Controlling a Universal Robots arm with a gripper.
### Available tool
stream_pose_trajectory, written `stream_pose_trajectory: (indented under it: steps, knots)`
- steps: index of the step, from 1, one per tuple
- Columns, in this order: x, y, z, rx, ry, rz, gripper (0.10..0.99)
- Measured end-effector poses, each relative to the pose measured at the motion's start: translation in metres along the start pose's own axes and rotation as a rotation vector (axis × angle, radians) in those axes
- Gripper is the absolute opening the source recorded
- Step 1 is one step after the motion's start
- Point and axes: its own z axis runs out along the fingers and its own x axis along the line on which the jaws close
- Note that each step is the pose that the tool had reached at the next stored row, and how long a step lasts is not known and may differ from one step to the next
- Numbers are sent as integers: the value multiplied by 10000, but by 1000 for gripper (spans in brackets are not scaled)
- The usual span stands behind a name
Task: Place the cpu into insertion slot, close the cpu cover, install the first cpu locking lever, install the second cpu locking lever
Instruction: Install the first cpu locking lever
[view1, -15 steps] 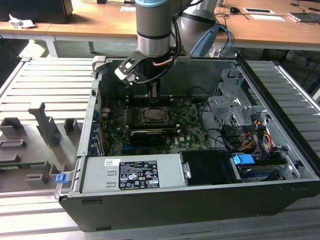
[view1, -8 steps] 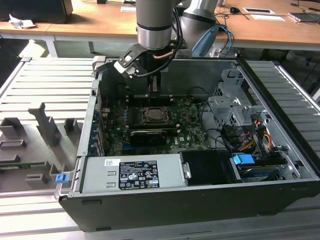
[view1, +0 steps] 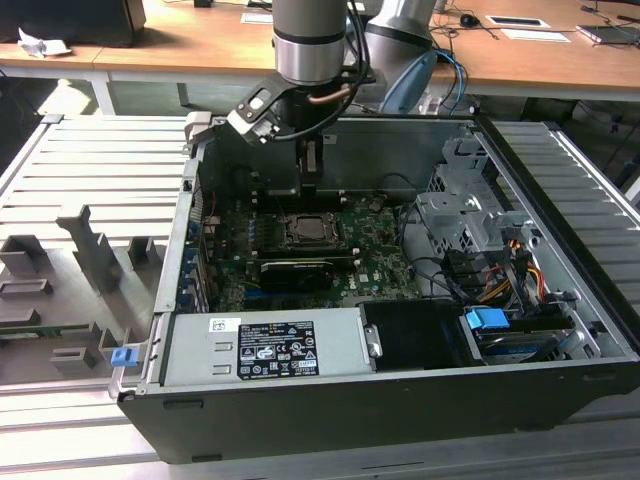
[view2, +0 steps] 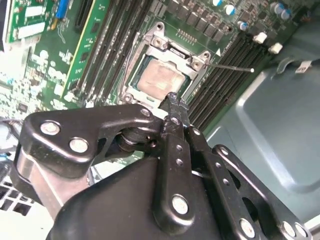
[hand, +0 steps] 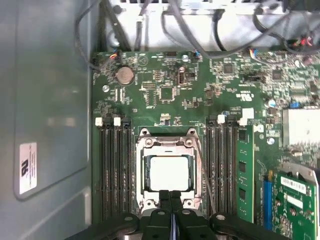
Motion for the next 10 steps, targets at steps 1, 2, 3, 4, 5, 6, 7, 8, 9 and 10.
stream_pose_trajectory:
  steps: [1,2,3,4,5,6,7,8,9,10]
  knots:
    - [0,0,-1,3,-6,-165,106]
    - [0,0,0,5,-18,-357,106]
    - [-1,0,0,10,-32,-702,106]
    - [0,0,0,11,-40,-920,106]
    - [0,0,1,13,-51,-1105,106]
    - [0,0,2,16,-72,-1379,106]
    - [0,0,1,20,-81,-1576,106]
    - [-1,0,1,21,-85,-1751,106]
    - [-1,0,1,23,-88,-2012,106]
    - [0,0,2,23,-89,-2182,106]
